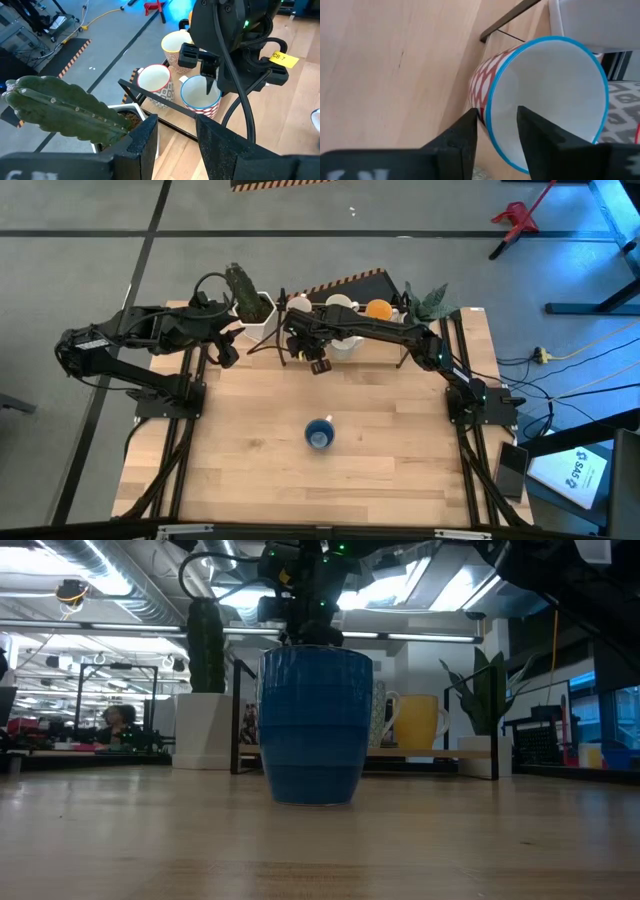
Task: Place coffee mugs
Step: Put the red patterned mug on the shelf
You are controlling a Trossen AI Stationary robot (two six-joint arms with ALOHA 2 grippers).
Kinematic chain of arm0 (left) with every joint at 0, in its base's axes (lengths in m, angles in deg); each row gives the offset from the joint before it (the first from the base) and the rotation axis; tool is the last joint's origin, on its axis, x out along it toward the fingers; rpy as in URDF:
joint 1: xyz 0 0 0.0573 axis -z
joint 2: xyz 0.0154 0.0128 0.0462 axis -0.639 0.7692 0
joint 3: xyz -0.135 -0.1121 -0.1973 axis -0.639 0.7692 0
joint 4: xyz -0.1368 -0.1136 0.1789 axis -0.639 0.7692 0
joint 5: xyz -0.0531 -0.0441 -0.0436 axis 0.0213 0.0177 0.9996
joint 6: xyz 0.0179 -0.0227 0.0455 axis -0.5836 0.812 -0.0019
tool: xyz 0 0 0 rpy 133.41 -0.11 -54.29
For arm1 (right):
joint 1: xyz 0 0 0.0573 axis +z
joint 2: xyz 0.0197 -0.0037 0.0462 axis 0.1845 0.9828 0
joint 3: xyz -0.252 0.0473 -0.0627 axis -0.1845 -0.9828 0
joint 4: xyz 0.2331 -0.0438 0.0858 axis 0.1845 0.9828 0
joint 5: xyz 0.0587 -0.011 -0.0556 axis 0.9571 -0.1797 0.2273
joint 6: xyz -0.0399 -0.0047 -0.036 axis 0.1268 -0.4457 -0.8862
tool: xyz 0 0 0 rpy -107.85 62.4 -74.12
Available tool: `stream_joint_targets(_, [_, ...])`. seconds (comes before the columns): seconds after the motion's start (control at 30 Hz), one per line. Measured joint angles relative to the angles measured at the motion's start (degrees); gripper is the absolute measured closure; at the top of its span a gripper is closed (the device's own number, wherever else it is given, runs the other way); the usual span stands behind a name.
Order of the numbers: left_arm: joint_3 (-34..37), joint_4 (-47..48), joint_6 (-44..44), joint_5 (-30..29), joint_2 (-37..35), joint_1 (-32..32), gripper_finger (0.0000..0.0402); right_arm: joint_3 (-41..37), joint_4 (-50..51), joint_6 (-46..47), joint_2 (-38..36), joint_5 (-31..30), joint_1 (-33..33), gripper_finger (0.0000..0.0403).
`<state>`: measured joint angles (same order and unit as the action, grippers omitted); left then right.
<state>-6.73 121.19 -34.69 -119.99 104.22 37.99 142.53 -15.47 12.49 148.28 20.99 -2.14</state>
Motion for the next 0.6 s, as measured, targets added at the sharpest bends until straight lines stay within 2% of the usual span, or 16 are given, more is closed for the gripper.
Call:
stream_joint_targets(0.27, [0.0,0.0,0.0,0.0,0.0,0.0,0.0272,0.0,-0.6,0.5,0.0,-3.5,-0.1,0.0277])
stream_joint_targets(0.6, [0.0,0.0,0.0,0.0,0.0,0.0,0.0272,0.1,-1.4,0.7,0.0,-1.5,0.0,0.0277])
